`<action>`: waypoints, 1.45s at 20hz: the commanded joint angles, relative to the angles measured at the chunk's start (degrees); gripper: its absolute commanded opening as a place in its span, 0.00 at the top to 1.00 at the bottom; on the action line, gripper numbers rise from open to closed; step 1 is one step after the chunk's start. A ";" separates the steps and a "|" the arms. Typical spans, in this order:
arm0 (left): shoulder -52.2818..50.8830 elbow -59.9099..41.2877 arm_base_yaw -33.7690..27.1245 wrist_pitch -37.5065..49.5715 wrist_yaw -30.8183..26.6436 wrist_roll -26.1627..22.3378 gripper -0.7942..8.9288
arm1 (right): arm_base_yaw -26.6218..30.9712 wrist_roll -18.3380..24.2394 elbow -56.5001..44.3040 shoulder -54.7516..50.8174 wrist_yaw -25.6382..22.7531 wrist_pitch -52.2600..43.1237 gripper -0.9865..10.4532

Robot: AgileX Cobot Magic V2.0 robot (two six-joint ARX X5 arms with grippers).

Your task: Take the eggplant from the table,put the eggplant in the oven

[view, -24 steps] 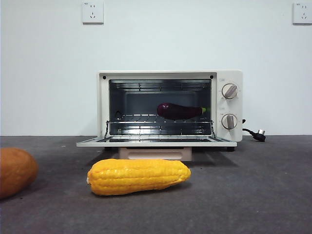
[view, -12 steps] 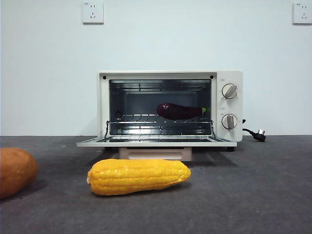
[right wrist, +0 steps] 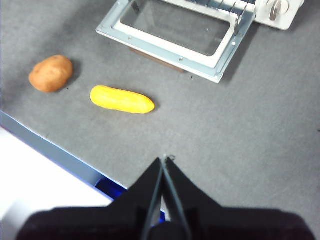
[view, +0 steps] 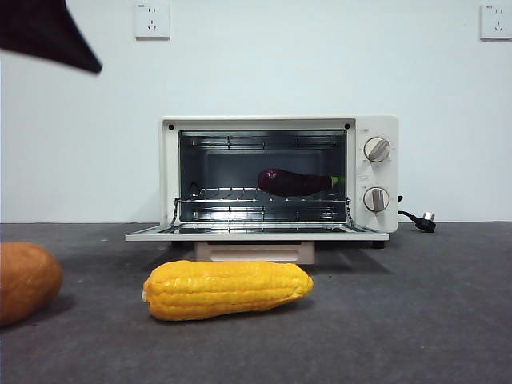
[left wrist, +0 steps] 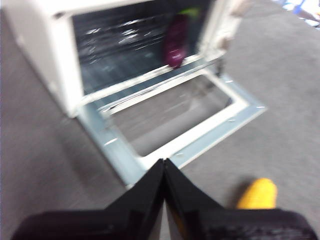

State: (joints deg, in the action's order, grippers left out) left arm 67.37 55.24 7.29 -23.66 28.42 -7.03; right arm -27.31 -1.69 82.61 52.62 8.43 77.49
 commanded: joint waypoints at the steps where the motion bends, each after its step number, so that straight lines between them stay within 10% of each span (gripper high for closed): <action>1: 4.98 -0.37 -3.26 1.51 0.13 1.16 0.92 | -0.11 0.17 0.15 -2.19 0.22 1.27 0.92; 10: 24.13 -0.37 -9.07 7.17 9.44 3.04 0.92 | -0.11 -2.89 0.15 -7.91 2.23 1.31 0.92; 29: 40.17 -0.35 0.48 24.41 12.87 13.07 0.93 | -0.11 -5.60 0.13 -9.42 4.15 1.36 0.92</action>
State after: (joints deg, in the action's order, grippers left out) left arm 107.02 55.18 6.90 -0.51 39.64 5.30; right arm -27.31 -6.87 82.61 43.40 12.45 77.49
